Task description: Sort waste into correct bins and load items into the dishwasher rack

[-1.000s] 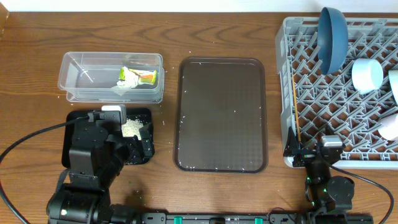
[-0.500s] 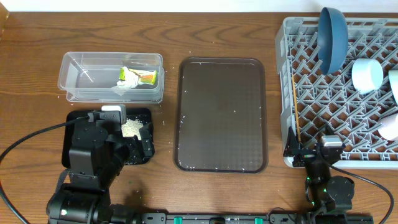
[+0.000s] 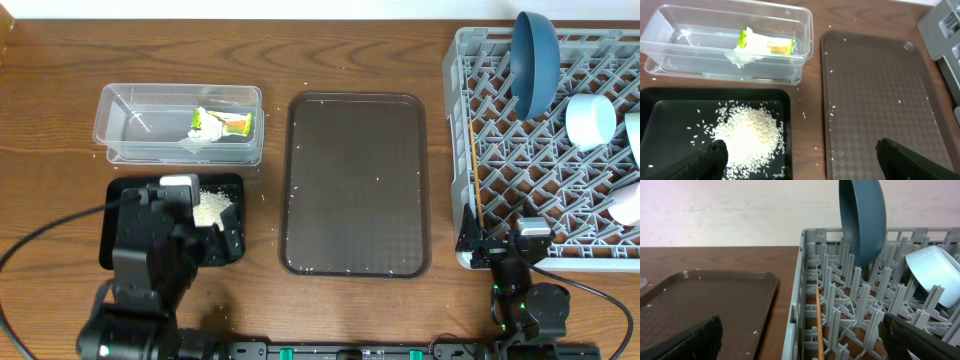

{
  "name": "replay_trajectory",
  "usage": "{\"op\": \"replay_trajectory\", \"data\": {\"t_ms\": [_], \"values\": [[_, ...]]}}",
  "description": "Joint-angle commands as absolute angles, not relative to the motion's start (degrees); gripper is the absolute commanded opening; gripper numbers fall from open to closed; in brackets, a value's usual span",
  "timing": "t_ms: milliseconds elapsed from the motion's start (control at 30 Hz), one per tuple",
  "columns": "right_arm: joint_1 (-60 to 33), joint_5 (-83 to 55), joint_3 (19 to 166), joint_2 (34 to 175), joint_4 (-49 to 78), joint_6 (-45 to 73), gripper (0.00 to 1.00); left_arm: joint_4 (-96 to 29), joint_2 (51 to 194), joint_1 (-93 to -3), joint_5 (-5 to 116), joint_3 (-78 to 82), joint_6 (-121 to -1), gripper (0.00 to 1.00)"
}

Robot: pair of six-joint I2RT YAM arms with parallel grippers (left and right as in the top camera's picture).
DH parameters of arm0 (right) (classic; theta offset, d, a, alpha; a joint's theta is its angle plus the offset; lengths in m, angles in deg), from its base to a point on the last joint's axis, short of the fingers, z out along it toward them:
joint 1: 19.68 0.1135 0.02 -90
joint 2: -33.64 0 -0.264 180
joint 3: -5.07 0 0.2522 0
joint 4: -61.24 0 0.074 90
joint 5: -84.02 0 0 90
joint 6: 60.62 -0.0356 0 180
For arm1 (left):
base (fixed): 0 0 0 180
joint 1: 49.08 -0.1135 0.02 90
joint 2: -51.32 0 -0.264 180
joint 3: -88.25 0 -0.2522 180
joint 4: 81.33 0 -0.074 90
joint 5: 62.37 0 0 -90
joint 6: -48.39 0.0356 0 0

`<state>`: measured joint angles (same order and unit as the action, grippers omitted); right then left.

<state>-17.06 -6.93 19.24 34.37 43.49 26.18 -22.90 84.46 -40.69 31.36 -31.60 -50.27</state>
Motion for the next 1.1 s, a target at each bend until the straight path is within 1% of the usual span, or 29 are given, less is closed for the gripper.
{"op": "replay_trajectory", "data": {"t_ms": [0, 167, 367, 500, 667, 767, 900, 1067], "values": [[-16.6, -6.2, 19.2, 34.1, 43.2, 26.9, 0.99, -25.4, 79.2, -41.9, 29.5, -37.0, -49.1, 0.97], [-16.6, -6.2, 19.2, 34.1, 43.2, 26.9, 0.99, -34.4, 69.6, -44.3, 29.5, -49.4, -49.1, 0.97], [-16.6, -6.2, 19.2, 34.1, 43.2, 26.9, 0.99, -49.7, 58.0, -46.5, 29.5, -64.2, -49.1, 0.97], [-16.6, -6.2, 19.2, 34.1, 43.2, 26.9, 0.99, -58.9, 53.3, -46.6, 29.5, -71.3, -48.5, 0.97], [-16.6, -6.2, 19.2, 34.1, 43.2, 26.9, 0.99, -70.1, 51.4, -46.6, 29.6, -77.7, -43.7, 0.97], [-16.6, -6.2, 19.2, 34.1, 43.2, 26.9, 0.99, -69.3, 51.4, -46.6, 30.0, -77.8, -40.5, 0.97], [-16.6, -6.2, 19.2, 34.1, 43.2, 26.9, 0.99, -64.1, 51.4, -46.6, 30.0, -77.8, -40.3, 0.97], [-16.6, -6.2, 19.2, 34.1, 43.2, 26.9, 0.99, -63.7, 51.4, -46.6, 29.9, -77.8, -40.3, 0.97]]}}
